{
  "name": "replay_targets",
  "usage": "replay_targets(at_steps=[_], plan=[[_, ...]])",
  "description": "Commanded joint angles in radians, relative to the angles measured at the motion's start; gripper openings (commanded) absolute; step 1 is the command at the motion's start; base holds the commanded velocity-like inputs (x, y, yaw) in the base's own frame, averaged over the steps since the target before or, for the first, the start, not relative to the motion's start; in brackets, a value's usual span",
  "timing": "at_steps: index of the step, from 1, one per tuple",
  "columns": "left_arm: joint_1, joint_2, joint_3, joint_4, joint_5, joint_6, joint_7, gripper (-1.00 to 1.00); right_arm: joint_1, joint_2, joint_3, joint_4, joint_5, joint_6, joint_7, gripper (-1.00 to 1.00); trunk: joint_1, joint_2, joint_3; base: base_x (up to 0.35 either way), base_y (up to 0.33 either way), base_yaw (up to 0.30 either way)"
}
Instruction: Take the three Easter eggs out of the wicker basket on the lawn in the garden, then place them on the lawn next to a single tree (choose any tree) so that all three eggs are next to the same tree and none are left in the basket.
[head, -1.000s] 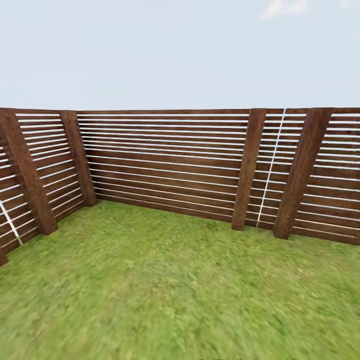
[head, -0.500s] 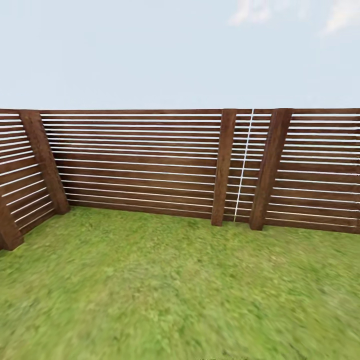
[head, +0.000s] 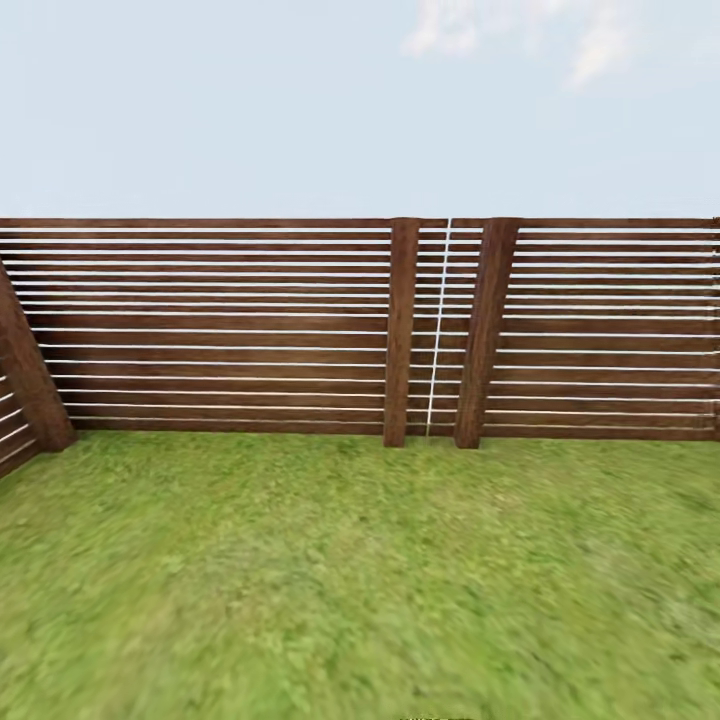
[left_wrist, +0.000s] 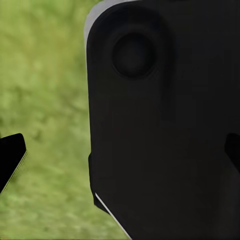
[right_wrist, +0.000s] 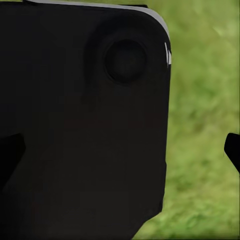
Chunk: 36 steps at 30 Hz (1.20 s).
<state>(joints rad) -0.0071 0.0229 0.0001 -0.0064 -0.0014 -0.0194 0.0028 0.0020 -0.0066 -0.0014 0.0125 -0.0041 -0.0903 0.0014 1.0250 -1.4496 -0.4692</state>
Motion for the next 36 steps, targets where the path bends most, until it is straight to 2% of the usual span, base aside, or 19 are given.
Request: replay_targets(at_steps=[1,15,36], plan=[[0.000,0.000,0.000,0.000,0.000,-0.002,0.000,1.00,0.000,0.000,0.000,0.001,0.000,-0.005,0.000,1.00,0.000,0.000,-0.001,0.000,0.000,-0.295],[0.000,0.000,0.000,0.000,0.000,-0.002,0.000,1.00,0.000,-0.003,-0.003,0.001,-0.001,-0.007,0.000,1.00,0.000,0.000,-0.001,0.000,0.000,-0.295],[0.000,0.000,0.000,0.000,0.000,-0.002,0.000,1.00,0.000,-0.006,-0.008,0.001,-0.002,-0.058,0.000,1.00,0.000,0.000,0.000,0.000,0.000,-0.294]])
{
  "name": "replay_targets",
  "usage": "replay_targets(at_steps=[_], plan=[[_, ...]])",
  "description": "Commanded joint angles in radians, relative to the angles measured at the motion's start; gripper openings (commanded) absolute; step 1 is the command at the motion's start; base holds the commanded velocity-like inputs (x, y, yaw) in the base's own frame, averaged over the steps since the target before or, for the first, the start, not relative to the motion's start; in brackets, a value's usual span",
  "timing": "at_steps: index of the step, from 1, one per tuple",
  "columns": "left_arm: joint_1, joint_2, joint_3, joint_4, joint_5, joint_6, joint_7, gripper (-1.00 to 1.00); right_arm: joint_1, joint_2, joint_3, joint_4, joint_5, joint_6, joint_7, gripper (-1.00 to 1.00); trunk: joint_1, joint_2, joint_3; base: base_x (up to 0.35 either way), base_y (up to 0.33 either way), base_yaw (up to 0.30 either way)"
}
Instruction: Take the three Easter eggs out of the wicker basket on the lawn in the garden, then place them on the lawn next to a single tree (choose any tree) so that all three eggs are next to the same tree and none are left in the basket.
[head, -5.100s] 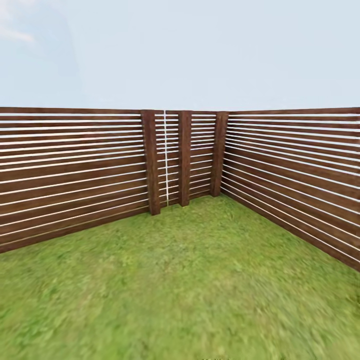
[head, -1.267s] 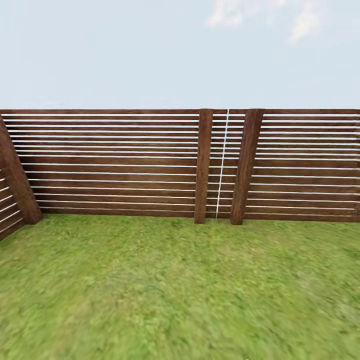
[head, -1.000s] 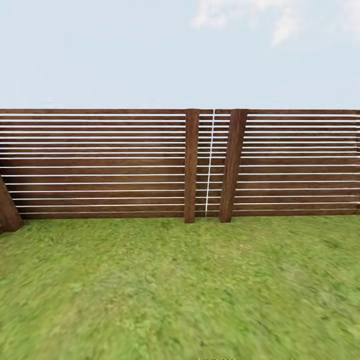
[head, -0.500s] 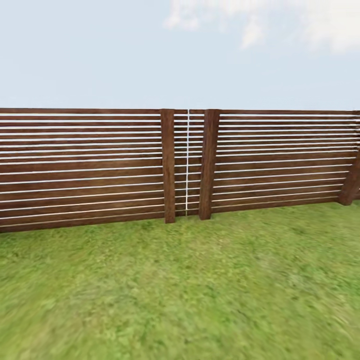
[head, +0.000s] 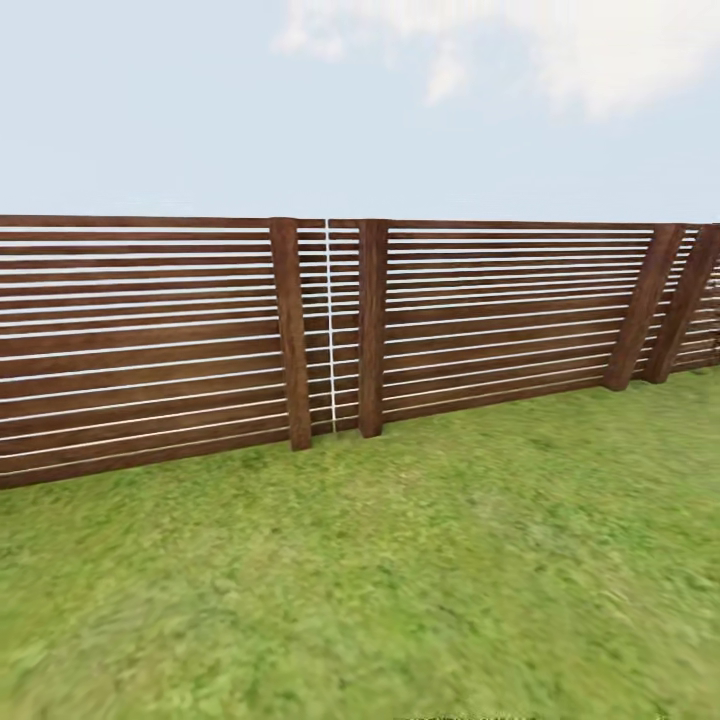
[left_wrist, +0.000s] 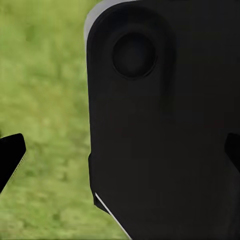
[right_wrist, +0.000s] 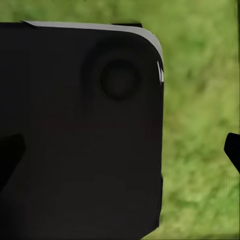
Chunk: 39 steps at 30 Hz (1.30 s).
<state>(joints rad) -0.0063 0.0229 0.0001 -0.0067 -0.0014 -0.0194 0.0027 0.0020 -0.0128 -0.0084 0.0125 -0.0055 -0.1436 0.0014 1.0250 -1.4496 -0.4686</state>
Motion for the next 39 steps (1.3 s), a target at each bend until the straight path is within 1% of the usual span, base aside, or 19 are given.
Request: replay_targets(at_steps=[1,9,30,33,37,39], plan=[[0.000,0.000,0.000,0.000,0.000,-0.002,0.000,1.00,0.000,0.000,-0.001,0.001,-0.001,-0.009,0.000,1.00,0.000,0.000,0.000,0.000,0.000,-0.284],[0.000,0.000,0.000,0.000,0.000,-0.002,0.000,1.00,0.000,-0.001,-0.001,0.001,0.000,-0.025,0.000,1.00,0.000,0.000,0.004,0.000,0.000,-0.277],[-0.001,-0.001,0.002,0.000,0.003,-0.001,-0.005,1.00,0.001,0.000,-0.001,0.001,0.001,-0.027,0.000,1.00,0.000,0.000,0.016,0.000,0.000,-0.277],[-0.001,-0.002,-0.002,0.000,0.000,-0.002,-0.008,1.00,0.001,0.001,0.000,0.001,0.000,-0.027,0.000,1.00,0.000,0.000,0.018,0.000,0.000,-0.282],[-0.001,-0.002,-0.006,-0.001,-0.002,-0.015,-0.012,1.00,0.001,0.001,0.000,0.001,0.000,-0.027,0.000,1.00,0.000,0.000,0.019,0.000,0.000,-0.284],[-0.001,-0.002,-0.008,-0.001,-0.003,-0.044,-0.013,1.00,0.001,0.001,0.000,0.001,0.000,-0.027,0.000,1.00,0.000,0.000,0.020,0.031,0.000,-0.285]])
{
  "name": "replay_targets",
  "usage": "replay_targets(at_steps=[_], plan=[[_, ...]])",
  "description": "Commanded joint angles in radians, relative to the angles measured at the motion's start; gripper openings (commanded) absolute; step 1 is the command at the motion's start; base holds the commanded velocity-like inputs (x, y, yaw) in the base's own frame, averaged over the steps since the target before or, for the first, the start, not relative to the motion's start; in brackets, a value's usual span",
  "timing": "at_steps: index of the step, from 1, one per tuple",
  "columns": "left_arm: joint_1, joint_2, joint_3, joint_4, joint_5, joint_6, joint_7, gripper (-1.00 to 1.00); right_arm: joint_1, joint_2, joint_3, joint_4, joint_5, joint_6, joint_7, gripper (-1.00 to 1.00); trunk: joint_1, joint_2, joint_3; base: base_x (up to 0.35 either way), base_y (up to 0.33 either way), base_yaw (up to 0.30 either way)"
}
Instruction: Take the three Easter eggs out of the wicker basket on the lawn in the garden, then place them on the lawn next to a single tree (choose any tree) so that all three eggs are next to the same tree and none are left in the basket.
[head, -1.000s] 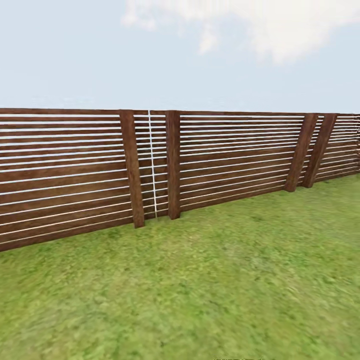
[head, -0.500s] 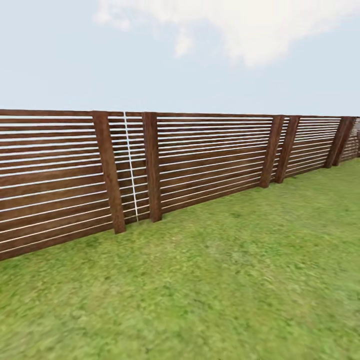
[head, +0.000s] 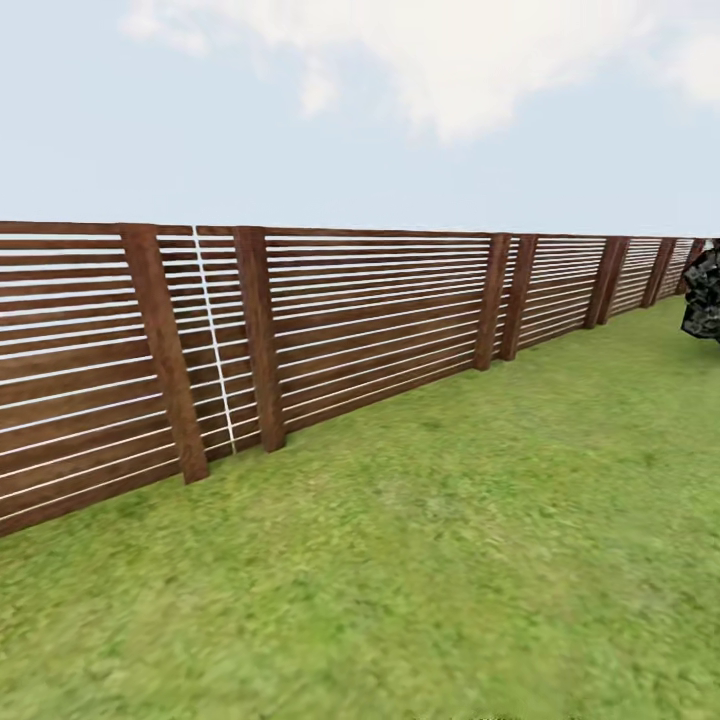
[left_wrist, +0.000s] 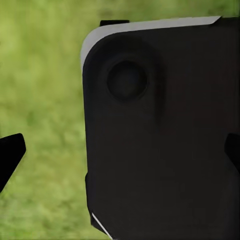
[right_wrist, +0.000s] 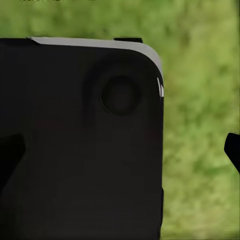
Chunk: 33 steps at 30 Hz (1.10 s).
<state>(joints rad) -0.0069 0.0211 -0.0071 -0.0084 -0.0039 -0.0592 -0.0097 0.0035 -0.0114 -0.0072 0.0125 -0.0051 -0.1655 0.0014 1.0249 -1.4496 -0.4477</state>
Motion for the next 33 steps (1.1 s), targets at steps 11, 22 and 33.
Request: replay_targets(at_steps=[11,22,33], plan=[[0.000,0.001,-0.005,0.001,-0.004,-0.071,-0.003,1.00,0.000,0.002,0.000,0.001,0.000,-0.005,0.000,1.00,0.000,0.000,0.004,0.246,0.000,-0.288],[0.000,0.002,-0.005,0.001,-0.004,-0.075,-0.003,1.00,0.000,0.005,0.002,0.001,0.002,-0.005,0.000,1.00,0.000,0.000,0.005,0.334,0.013,-0.205],[0.000,0.002,-0.004,0.001,-0.004,-0.076,-0.003,1.00,0.000,0.004,0.001,0.002,0.001,-0.005,0.001,1.00,0.000,0.000,0.005,0.335,0.112,-0.127]])
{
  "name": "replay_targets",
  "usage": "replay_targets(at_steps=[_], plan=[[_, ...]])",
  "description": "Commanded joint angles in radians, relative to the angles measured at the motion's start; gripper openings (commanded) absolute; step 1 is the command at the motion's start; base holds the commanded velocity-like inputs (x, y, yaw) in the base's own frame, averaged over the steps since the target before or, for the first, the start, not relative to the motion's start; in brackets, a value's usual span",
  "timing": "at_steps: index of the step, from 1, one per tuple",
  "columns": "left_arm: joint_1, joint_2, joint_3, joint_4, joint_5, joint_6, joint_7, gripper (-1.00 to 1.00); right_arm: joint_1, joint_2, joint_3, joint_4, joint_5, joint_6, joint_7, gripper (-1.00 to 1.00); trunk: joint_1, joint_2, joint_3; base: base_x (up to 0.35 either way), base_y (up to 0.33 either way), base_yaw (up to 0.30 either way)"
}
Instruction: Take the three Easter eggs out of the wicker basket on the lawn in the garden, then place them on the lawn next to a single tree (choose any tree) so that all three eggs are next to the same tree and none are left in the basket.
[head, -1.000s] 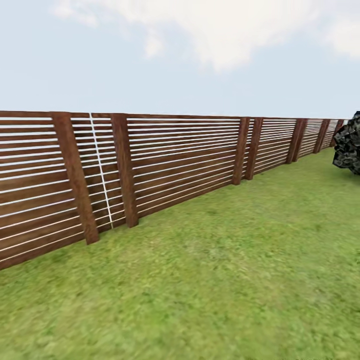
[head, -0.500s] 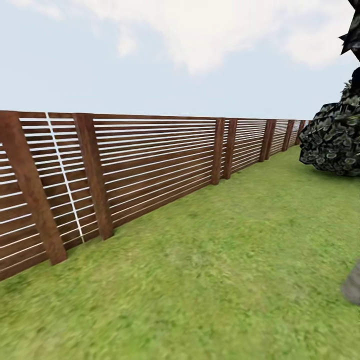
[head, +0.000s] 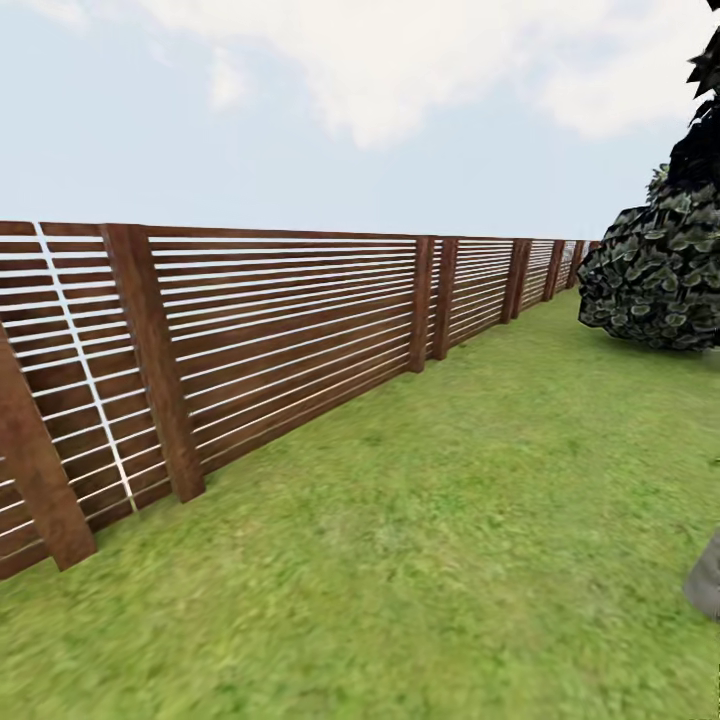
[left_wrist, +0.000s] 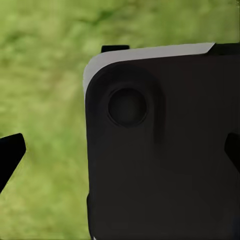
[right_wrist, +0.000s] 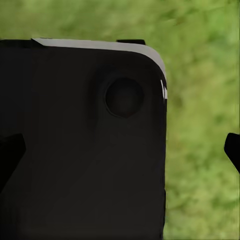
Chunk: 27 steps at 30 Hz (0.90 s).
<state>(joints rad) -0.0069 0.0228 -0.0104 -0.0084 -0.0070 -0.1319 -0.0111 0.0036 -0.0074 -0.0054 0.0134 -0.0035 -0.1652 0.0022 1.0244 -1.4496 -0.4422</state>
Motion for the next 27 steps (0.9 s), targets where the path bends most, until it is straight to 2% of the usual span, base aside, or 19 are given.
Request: replay_targets(at_steps=[1,20,27], plan=[[-0.001,0.000,-0.001,0.001,0.000,-0.004,-0.001,1.00,-0.001,-0.001,-0.001,0.002,-0.001,-0.005,0.000,1.00,0.001,0.000,-0.001,0.315,0.174,-0.260],[-0.001,0.000,0.000,0.001,0.000,-0.016,-0.001,1.00,0.000,-0.003,-0.001,0.002,0.000,-0.005,0.001,1.00,0.001,0.000,-0.001,0.299,0.202,-0.285],[0.000,0.000,-0.001,0.001,0.000,-0.017,-0.001,1.00,0.001,-0.003,-0.001,0.001,0.000,-0.005,0.001,1.00,0.001,0.000,-0.001,0.294,0.209,-0.113]])
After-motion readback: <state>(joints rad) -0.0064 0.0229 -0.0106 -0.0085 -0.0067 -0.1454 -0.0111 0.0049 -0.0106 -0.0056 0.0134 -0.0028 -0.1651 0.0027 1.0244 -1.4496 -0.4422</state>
